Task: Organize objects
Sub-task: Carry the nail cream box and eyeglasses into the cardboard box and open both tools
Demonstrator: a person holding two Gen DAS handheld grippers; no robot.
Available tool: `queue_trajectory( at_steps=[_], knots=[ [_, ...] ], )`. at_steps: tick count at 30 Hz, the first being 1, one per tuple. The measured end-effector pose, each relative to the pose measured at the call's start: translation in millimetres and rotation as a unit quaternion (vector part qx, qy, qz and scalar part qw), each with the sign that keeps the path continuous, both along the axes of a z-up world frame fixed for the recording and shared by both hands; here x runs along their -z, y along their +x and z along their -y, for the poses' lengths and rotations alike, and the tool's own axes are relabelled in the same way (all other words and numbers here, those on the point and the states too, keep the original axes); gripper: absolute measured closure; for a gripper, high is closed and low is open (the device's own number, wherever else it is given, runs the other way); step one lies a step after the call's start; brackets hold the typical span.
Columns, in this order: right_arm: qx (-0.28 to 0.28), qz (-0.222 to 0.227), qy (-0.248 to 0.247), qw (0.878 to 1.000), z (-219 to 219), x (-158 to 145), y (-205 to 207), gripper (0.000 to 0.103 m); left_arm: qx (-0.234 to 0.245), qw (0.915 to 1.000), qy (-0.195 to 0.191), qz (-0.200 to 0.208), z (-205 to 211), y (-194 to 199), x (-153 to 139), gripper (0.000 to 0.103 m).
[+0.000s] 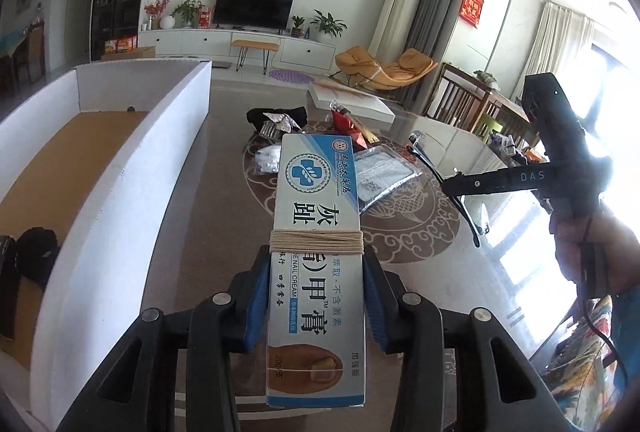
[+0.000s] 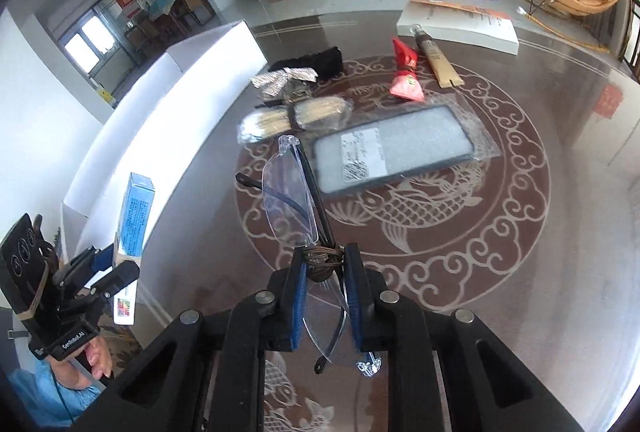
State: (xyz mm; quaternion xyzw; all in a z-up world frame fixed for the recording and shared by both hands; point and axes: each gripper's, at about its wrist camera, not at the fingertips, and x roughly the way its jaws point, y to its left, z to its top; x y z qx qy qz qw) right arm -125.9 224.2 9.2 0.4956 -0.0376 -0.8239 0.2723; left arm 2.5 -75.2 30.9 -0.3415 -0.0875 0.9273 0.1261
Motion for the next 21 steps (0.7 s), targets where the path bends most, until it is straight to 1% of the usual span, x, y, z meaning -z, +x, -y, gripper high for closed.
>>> queue_trajectory(
  at_steps=[2,5,7,9,12,15,17,18,19,20,21],
  knots=[
    [-0.017,-0.012,-0.034,0.999,35,-20,0,0.084,-0.023,0.9995,0.007,-0.02,24,7,-25,0.061],
    [-0.054,-0.012,-0.094,0.994,98,-44,0,0.084,-0.076,0.9964,-0.001,-0.039,70,13,-54,0.061],
    [-0.085,-0.007,-0.12,0.989,146,-55,1,0.084,-0.115,0.9925,-0.017,-0.037,103,12,-62,0.061],
    [-0.116,-0.008,-0.131,0.985,193,-64,6,0.084,-0.153,0.9875,-0.034,-0.017,135,8,-59,0.061],
    [-0.152,-0.019,-0.112,0.982,257,-65,8,0.084,-0.193,0.9798,-0.049,0.019,173,0,-45,0.061],
    [-0.161,-0.02,-0.074,0.984,306,-46,4,0.084,-0.231,0.9683,-0.074,0.061,194,-7,-24,0.059],
    [-0.16,-0.002,-0.042,0.986,330,-24,-1,0.082,-0.245,0.9614,-0.086,0.09,201,-11,-11,0.048],
    [-0.159,0.009,-0.033,0.987,338,-13,-3,0.072,-0.253,0.9581,-0.091,0.1,204,-13,-4,0.032],
    [-0.156,0.015,-0.027,0.987,342,-4,-5,0.049,-0.263,0.9549,-0.095,0.101,205,-13,-1,0.022],
    [-0.149,0.01,-0.025,0.988,343,1,-5,0.039,-0.271,0.953,-0.097,0.096,205,-11,0,0.021],
    [-0.142,0.0,-0.03,0.989,339,2,-4,0.032,-0.274,0.9528,-0.094,0.09,206,-7,0,0.021]
  ],
)
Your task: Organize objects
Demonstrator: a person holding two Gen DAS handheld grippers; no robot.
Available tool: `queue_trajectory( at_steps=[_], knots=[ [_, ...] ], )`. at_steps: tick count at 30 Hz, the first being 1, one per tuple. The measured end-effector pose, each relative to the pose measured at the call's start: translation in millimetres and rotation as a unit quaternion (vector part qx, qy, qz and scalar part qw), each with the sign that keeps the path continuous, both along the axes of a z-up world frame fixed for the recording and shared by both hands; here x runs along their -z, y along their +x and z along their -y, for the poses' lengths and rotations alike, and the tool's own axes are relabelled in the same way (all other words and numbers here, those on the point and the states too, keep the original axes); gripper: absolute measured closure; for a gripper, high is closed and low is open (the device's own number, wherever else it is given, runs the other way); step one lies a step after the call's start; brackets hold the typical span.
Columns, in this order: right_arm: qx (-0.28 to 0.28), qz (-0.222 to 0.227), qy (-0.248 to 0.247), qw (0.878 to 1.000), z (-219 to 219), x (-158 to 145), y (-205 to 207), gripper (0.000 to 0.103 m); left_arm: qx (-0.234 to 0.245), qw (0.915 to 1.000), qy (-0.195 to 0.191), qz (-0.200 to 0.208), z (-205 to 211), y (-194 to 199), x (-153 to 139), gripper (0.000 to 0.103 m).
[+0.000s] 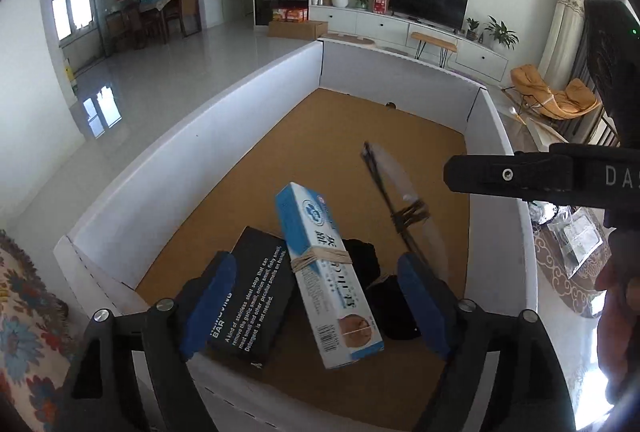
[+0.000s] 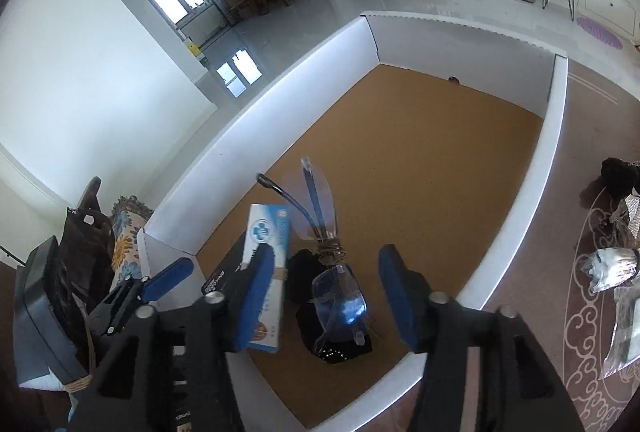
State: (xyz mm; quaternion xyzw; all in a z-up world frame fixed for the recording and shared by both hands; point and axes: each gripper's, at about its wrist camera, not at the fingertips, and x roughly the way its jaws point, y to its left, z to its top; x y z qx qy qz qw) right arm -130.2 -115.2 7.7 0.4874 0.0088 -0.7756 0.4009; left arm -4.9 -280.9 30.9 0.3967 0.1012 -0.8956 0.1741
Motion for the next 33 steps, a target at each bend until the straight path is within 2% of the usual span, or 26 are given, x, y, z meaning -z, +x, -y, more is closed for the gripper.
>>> queue_trajectory(
  at_steps=[3,5,7,9,10,13,17,19,20,23,27,33],
  knots=[
    [0.007,-0.028,-0.026,0.999,-23,-8,6,0.031,-0.002,0.9996,0.009,-0.025,-5,8,-4,0.021],
    [0.023,-0.076,-0.031,0.996,-49,-18,16,0.025,0.0,0.999,0.013,-0.044,-18,13,-10,0.021],
    [0.053,-0.138,-0.022,0.989,-83,-25,28,0.008,0.025,0.9969,0.024,-0.071,-43,18,-21,0.021],
    [0.088,-0.189,-0.003,0.978,-123,-22,37,0.002,0.067,0.992,0.037,-0.1,-77,19,-35,0.02],
    [0.107,-0.204,0.013,0.973,-144,-16,40,0.001,0.092,0.9883,0.045,-0.113,-96,22,-40,0.016],
    [0.167,-0.206,0.074,0.961,-213,9,39,0.001,0.173,0.9741,0.069,-0.128,-159,23,-46,0.003],
    [0.232,-0.193,0.166,0.939,-303,50,42,0.001,0.279,0.9533,0.07,-0.092,-241,20,-29,0.003],
    [0.264,-0.178,0.191,0.929,-345,67,48,0.001,0.317,0.9436,0.058,-0.076,-273,20,-10,0.003],
    [0.277,-0.167,0.196,0.926,-362,72,52,0.001,0.326,0.9417,0.048,-0.066,-287,18,1,0.003],
    [0.31,-0.139,0.192,0.921,-395,86,62,0.001,0.325,0.945,0.021,-0.031,-306,7,34,0.003],
    [0.325,-0.123,0.189,0.918,-399,91,67,0.001,0.296,0.9553,-0.002,-0.008,-304,-8,60,0.003],
    [0.321,-0.11,0.204,0.918,-391,93,64,0.0,0.258,0.9658,0.019,-0.008,-281,-28,72,0.003]
  ],
)
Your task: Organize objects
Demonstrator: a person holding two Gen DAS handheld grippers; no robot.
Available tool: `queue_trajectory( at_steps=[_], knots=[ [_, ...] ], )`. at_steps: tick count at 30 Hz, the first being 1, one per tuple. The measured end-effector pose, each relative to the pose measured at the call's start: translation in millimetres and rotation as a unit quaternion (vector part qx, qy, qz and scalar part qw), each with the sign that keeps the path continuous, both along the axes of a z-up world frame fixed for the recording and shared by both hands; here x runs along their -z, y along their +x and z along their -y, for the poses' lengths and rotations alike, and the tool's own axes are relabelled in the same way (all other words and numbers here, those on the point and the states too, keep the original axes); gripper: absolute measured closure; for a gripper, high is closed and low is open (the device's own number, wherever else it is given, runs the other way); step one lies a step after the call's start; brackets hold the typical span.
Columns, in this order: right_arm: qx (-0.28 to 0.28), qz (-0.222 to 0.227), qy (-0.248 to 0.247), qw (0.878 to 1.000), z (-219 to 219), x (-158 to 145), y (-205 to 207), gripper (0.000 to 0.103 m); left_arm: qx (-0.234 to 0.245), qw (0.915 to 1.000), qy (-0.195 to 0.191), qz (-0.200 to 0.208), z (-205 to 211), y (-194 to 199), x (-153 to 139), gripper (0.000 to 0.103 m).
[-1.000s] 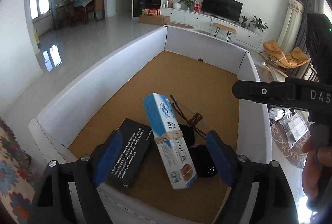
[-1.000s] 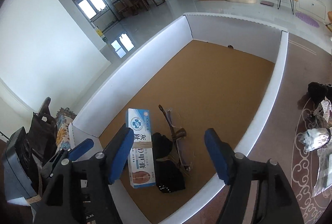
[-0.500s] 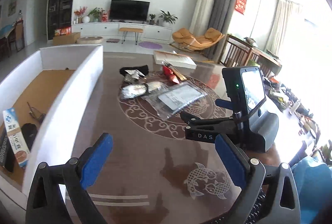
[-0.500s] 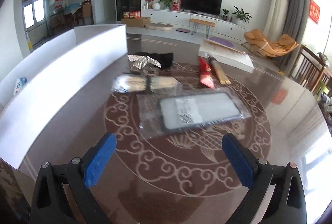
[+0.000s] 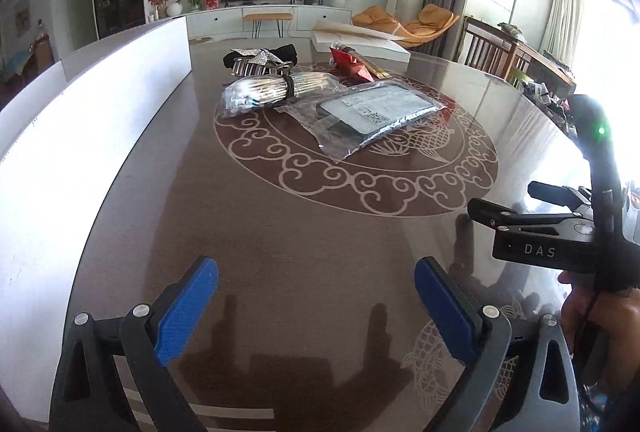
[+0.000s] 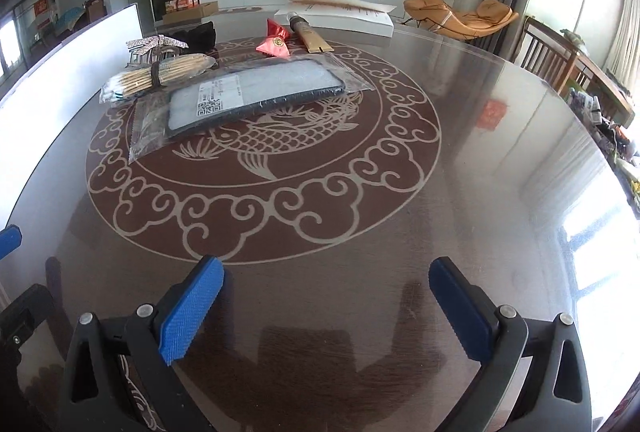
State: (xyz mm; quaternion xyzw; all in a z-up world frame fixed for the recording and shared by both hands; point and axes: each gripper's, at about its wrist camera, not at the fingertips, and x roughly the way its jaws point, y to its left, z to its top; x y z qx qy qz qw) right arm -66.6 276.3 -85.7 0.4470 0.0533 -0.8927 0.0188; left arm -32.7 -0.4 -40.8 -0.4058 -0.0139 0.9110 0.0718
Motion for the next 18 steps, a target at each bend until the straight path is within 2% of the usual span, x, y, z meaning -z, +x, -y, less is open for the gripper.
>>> queue_trajectory(
  at_steps=[5,11,18],
  knots=[
    [0.003,0.014,-0.034,0.999,-10,3,-2,0.0,-0.01,0.9997,-0.021,0.007,4,-8,7,0.003],
    [0.004,0.014,-0.03,0.999,-7,3,-2,0.0,-0.02,0.9992,-0.025,0.026,8,-12,14,0.003],
    [0.004,0.014,-0.03,0.999,-7,3,-2,0.0,-0.019,0.998,-0.046,0.04,3,-16,19,0.003]
  ],
)
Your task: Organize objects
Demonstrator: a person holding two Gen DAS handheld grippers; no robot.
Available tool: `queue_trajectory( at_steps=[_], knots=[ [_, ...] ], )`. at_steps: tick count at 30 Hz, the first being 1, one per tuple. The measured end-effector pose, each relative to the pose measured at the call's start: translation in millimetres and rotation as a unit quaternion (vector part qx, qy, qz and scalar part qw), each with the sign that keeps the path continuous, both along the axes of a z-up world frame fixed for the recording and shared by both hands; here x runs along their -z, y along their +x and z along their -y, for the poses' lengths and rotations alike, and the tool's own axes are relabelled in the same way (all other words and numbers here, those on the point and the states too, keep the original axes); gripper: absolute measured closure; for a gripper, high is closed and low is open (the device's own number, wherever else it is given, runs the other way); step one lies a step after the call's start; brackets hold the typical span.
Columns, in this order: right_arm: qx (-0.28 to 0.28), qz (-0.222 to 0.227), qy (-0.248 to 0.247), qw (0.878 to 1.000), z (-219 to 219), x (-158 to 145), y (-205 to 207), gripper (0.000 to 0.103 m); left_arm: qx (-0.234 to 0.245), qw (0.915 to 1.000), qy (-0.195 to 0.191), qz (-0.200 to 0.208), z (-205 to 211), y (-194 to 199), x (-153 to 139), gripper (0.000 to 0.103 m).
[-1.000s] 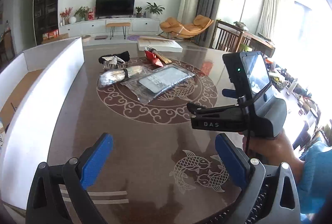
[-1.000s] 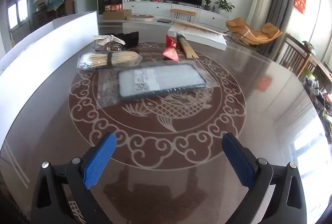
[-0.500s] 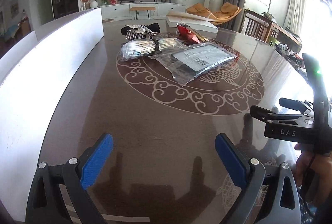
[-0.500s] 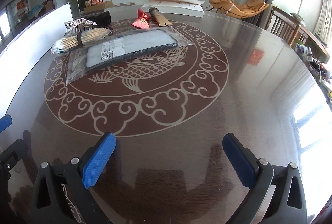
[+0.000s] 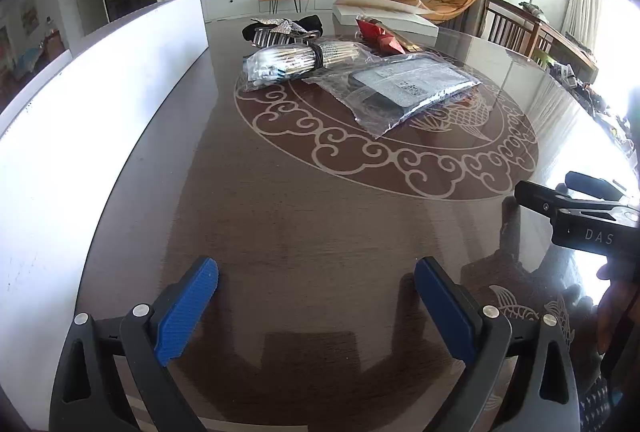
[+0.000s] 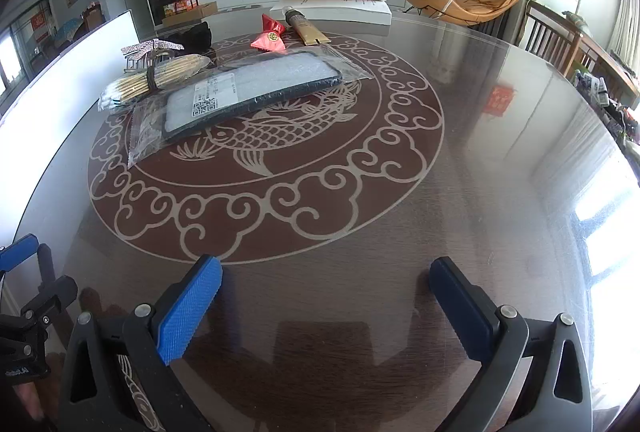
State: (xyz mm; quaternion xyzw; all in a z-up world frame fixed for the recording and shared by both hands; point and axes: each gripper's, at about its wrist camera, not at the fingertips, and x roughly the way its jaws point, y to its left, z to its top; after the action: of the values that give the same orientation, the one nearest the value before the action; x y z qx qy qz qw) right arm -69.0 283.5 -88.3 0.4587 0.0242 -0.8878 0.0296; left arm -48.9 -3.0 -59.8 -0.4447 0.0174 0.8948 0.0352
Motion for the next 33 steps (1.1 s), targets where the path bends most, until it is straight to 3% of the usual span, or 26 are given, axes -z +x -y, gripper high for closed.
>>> queue_trajectory(
  at_steps=[12,17,30,31,33],
  knots=[
    [0.0,0.0,0.0,1.0,0,0,0,0.0,0.004,1.0,-0.004,0.005,-2,-3,1,0.0],
    [0.0,0.0,0.0,1.0,0,0,0,0.0,0.039,0.9992,-0.004,0.009,3,-10,0,0.0],
    [0.001,0.005,-0.003,1.0,-1,0,-3,0.0,0.006,1.0,-0.002,0.004,21,-13,0,0.0],
    [0.007,0.01,-0.015,1.0,-2,-1,-7,0.0,0.006,1.0,-0.002,0.003,21,-13,0,0.0],
    [0.026,0.018,-0.092,0.995,-10,-9,-20,0.0,0.005,1.0,-0.002,0.003,21,-13,0,0.0]
  ],
)
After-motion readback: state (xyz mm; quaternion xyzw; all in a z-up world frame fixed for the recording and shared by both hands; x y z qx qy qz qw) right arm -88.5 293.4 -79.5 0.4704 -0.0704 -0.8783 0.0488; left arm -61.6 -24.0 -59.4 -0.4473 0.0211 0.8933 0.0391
